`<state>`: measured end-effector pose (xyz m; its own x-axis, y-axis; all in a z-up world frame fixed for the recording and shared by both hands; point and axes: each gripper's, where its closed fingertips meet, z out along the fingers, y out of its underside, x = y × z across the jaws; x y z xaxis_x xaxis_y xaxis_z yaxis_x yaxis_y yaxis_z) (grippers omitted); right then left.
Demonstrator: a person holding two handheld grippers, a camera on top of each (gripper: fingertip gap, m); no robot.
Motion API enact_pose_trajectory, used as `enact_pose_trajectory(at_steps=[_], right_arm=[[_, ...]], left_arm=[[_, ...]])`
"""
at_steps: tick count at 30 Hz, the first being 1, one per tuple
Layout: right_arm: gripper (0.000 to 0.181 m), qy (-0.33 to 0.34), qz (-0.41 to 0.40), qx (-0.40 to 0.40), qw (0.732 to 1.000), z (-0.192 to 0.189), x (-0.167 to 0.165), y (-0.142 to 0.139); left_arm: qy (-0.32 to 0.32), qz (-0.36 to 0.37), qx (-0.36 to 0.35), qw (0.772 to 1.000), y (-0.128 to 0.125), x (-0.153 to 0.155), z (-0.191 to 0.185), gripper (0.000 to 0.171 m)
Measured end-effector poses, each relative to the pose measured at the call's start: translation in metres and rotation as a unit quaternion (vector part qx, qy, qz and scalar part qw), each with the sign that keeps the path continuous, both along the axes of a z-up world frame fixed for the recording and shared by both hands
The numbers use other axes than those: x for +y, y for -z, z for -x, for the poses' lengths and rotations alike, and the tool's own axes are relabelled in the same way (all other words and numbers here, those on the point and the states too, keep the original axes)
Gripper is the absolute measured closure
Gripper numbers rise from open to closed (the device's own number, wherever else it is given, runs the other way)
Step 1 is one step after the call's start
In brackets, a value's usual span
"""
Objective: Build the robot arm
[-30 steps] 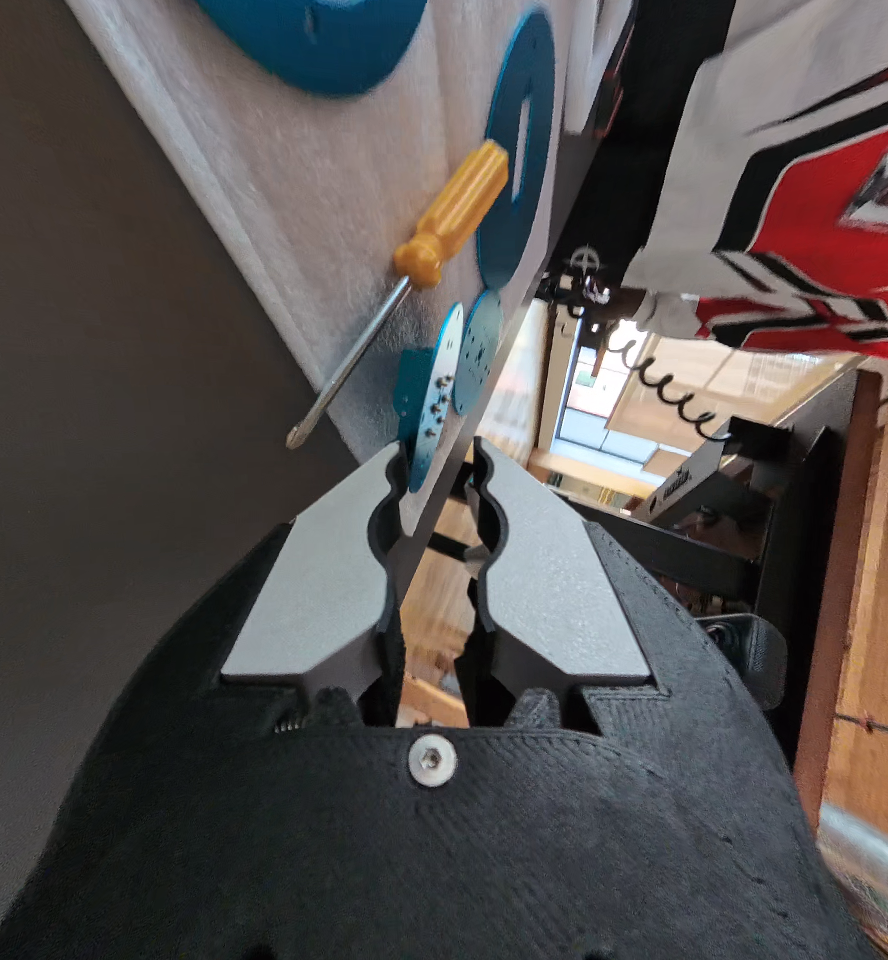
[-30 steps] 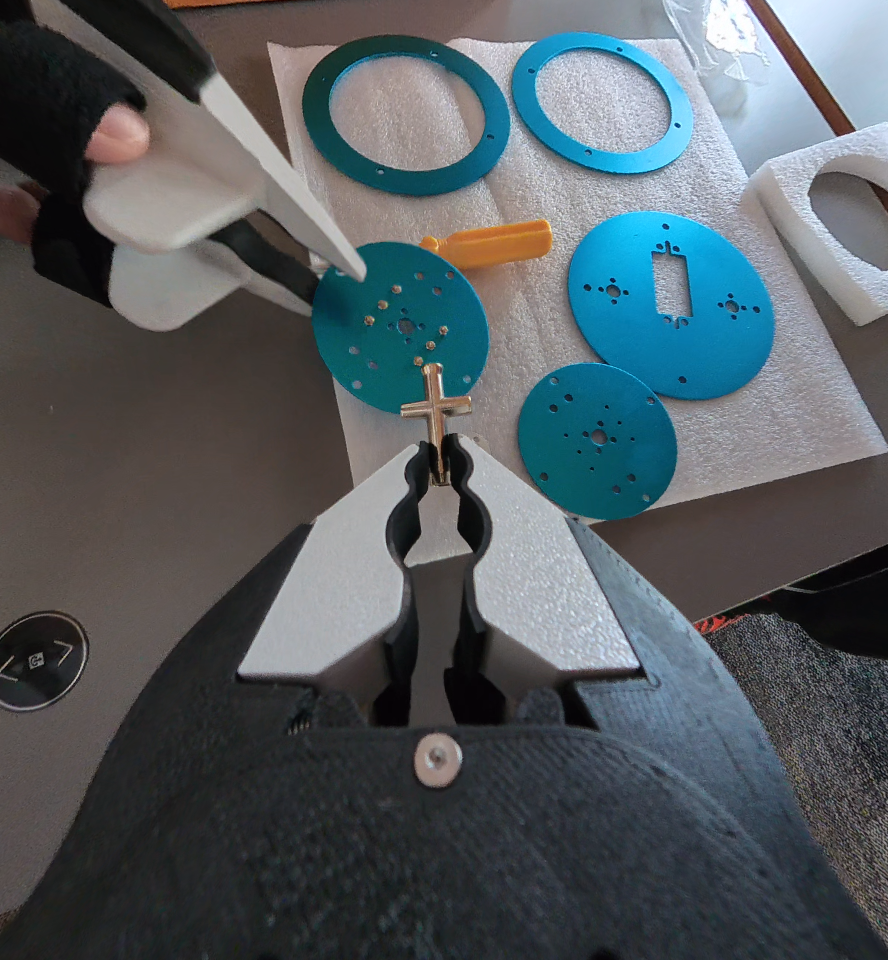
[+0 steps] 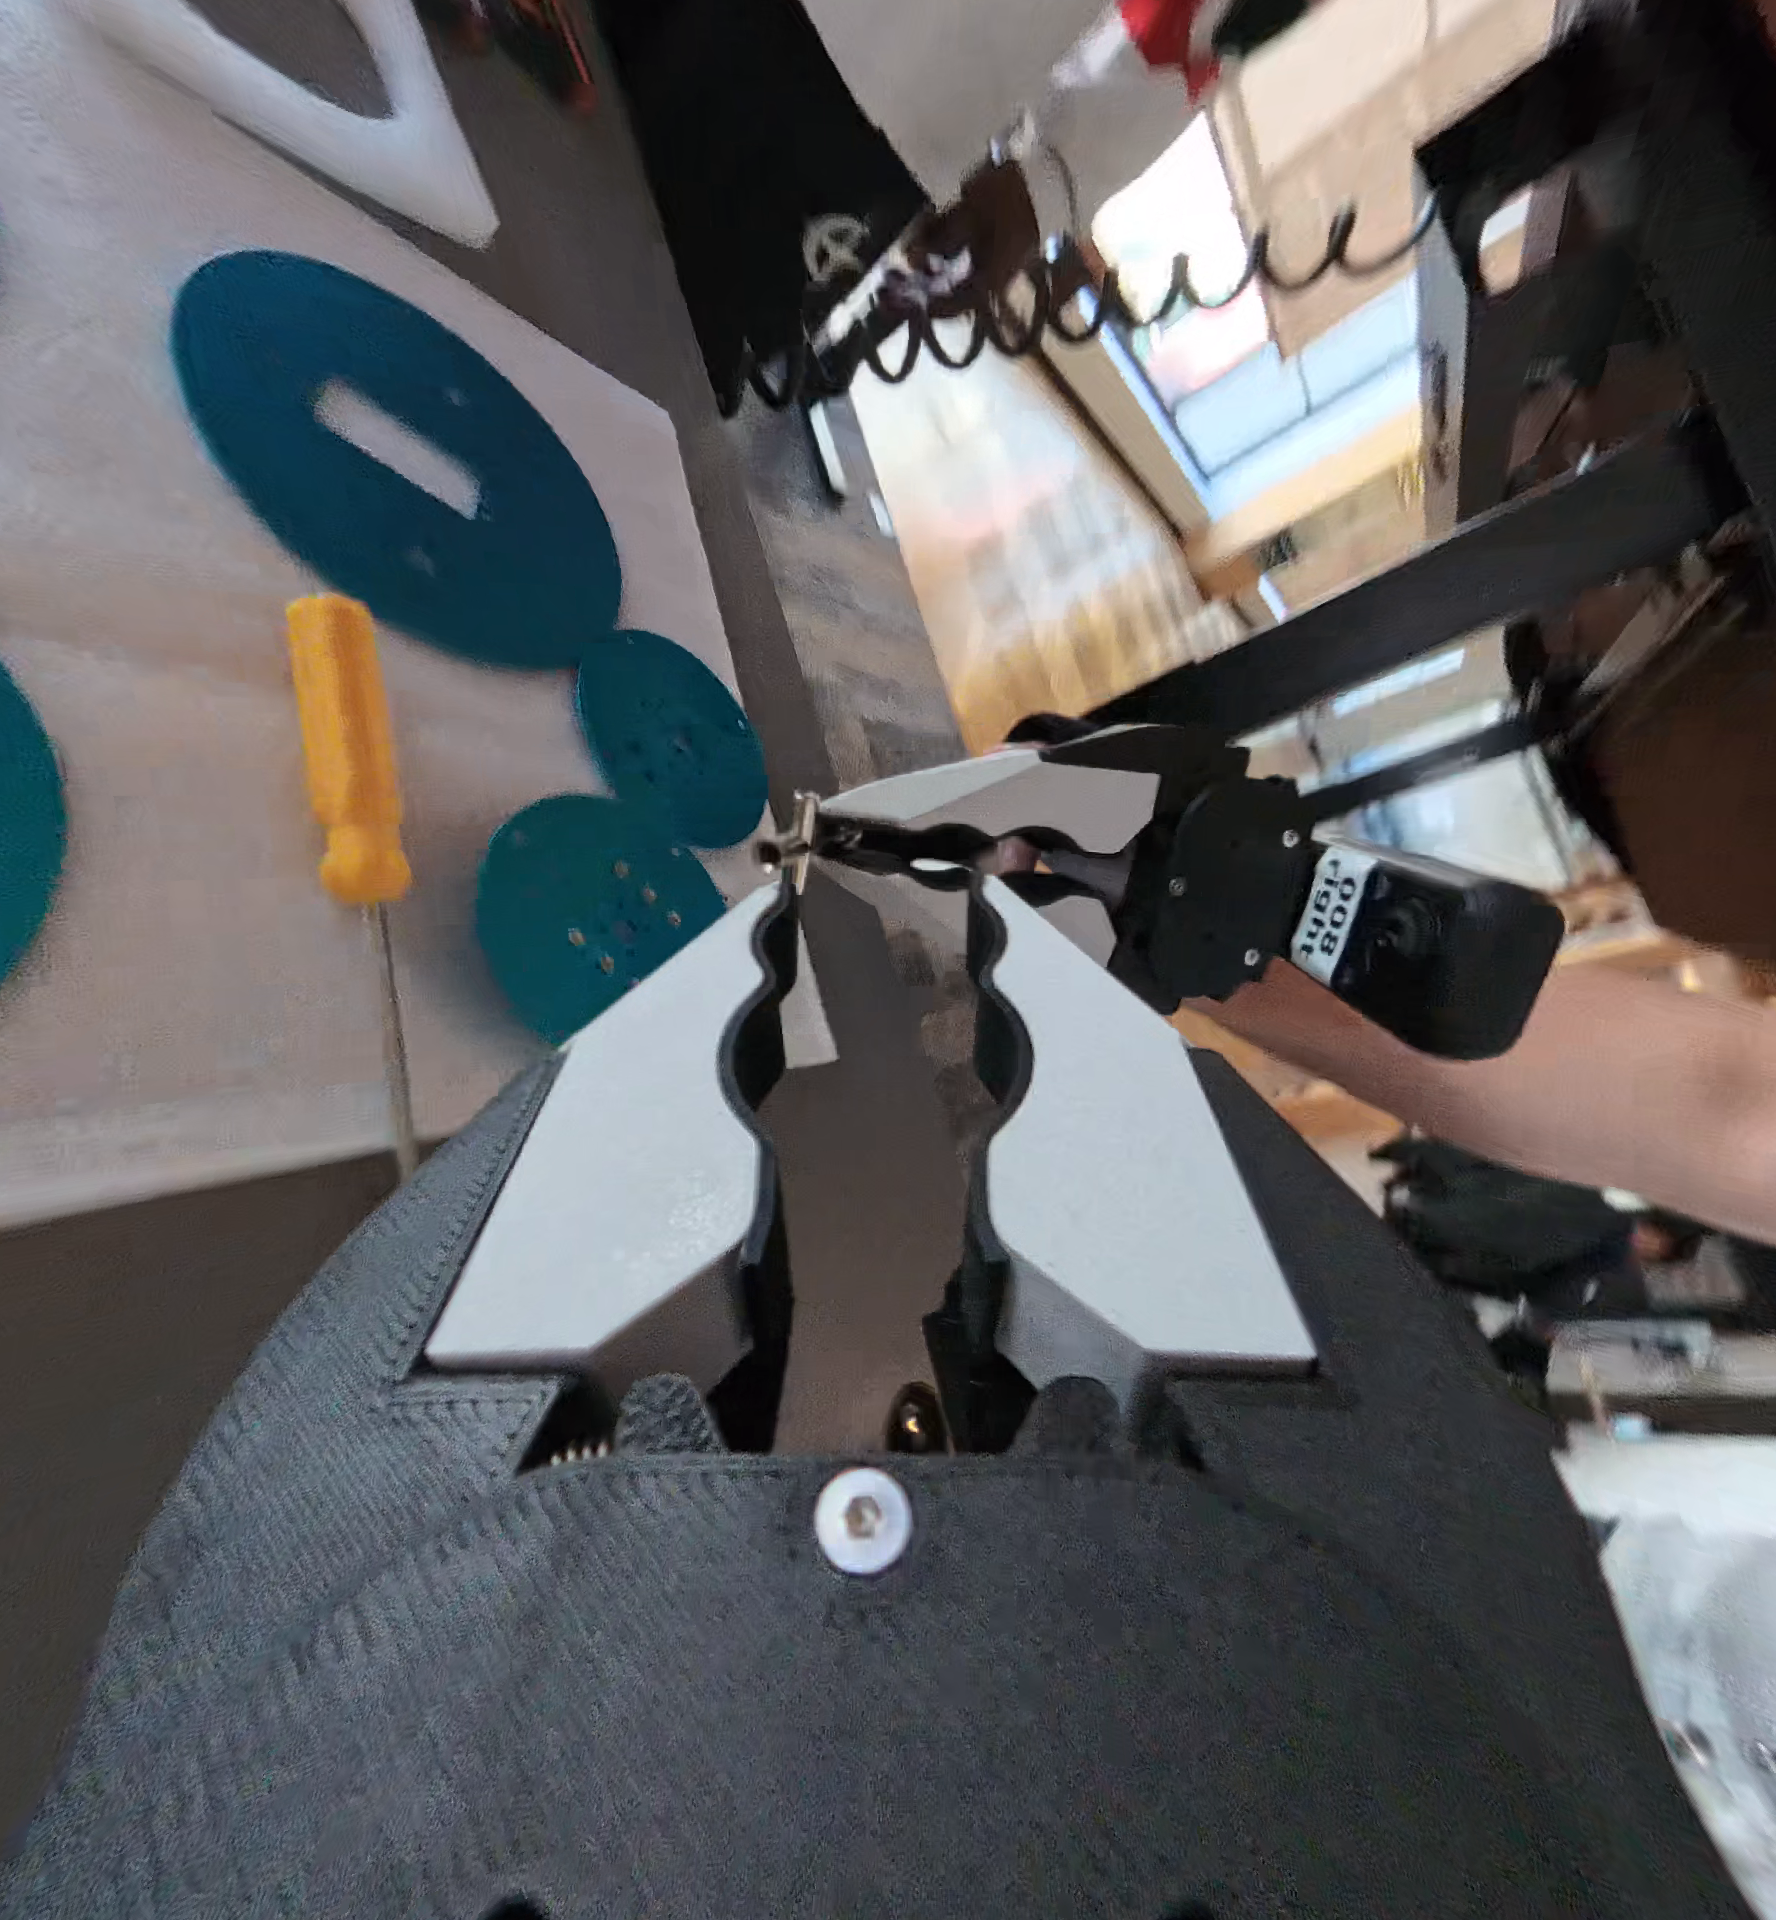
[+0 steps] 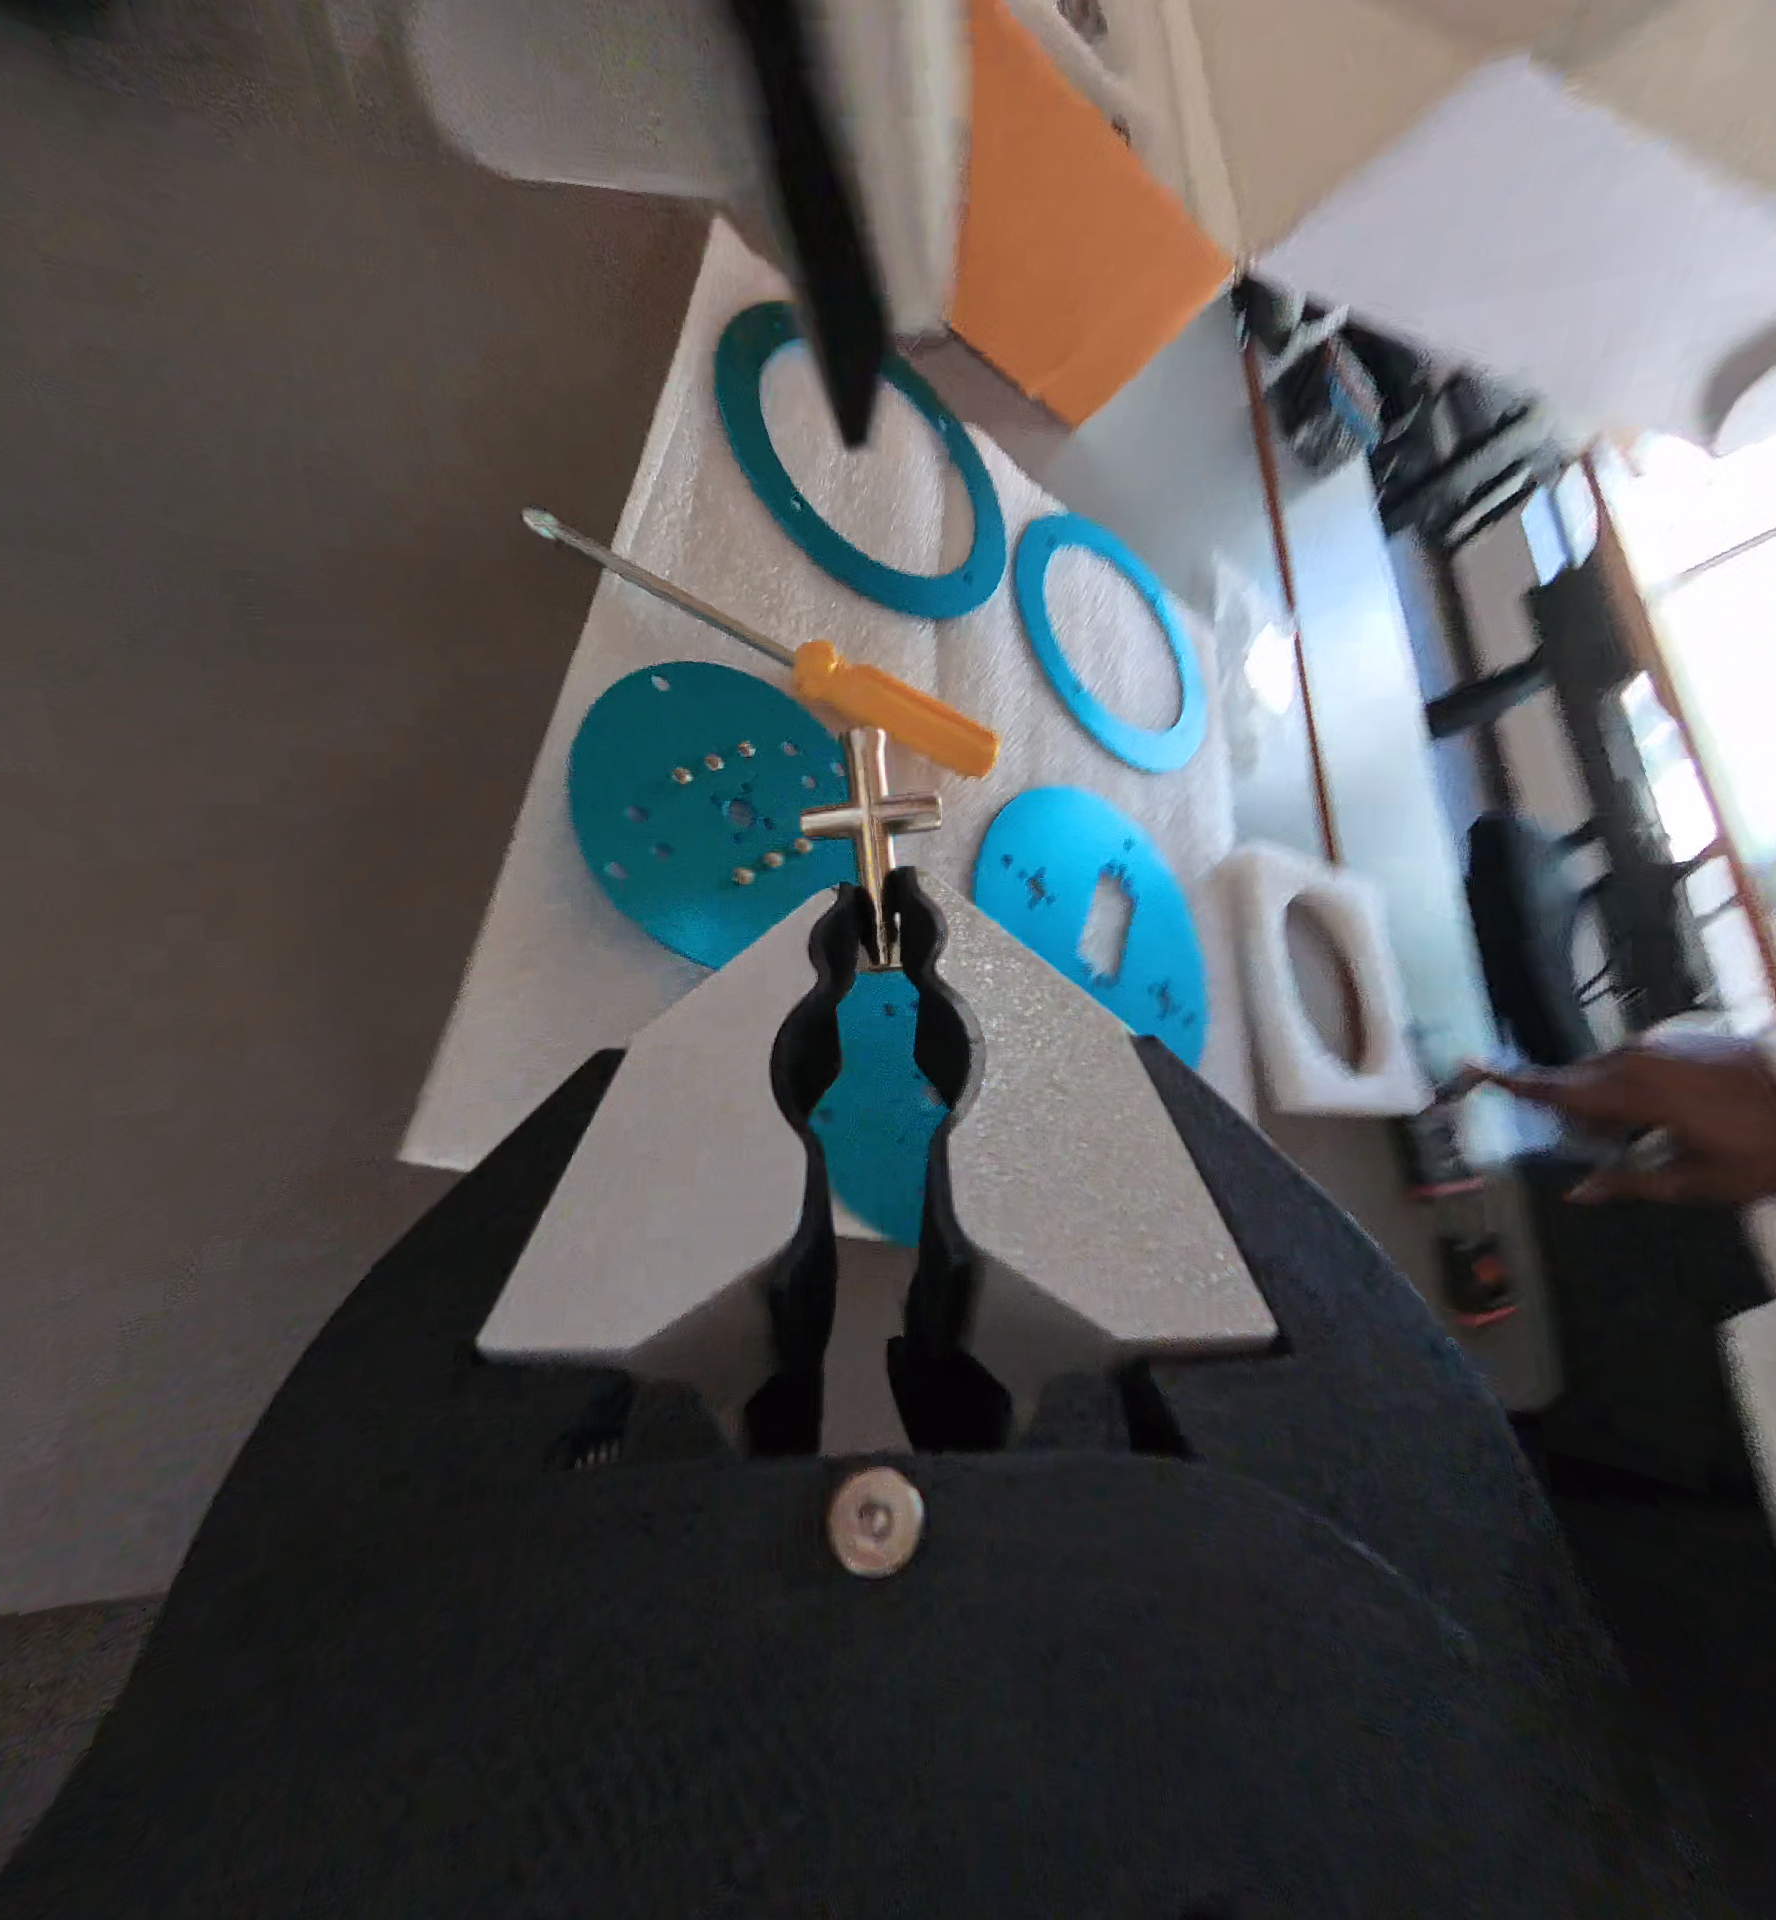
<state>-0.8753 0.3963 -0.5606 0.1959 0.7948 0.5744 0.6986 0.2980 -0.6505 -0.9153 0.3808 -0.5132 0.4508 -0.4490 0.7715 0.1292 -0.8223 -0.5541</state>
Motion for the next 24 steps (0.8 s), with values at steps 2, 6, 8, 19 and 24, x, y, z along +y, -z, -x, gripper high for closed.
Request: enact_pose_trajectory(at_steps=[2, 6, 8, 19, 24], right_arm=[[0.175, -0.050, -0.084, -0.029, 0.995, 0.006, 0.006, 0.000], [0.174, -0.095, -0.179, -0.049, 0.978, 0.012, 0.016, 0.010], [0.174, -0.107, -0.192, -0.039, 0.975, 0.015, 0.017, 0.013], [0.174, -0.157, -0.258, -0.030, 0.953, 0.020, 0.020, 0.021], [0.174, -0.151, -0.263, -0.037, 0.952, 0.016, 0.021, 0.025]], left_arm=[[0.043, -0.028, 0.045, 0.998, 0.008, 0.015, -0.006, 0.135], [0.106, -0.082, 0.104, 0.986, 0.023, 0.029, -0.019, 0.143], [0.120, -0.088, 0.118, 0.982, 0.031, 0.033, -0.022, 0.141], [0.197, -0.122, 0.179, 0.956, 0.066, 0.036, -0.033, 0.162], [0.216, -0.132, 0.193, 0.948, 0.071, 0.031, -0.037, 0.163]])
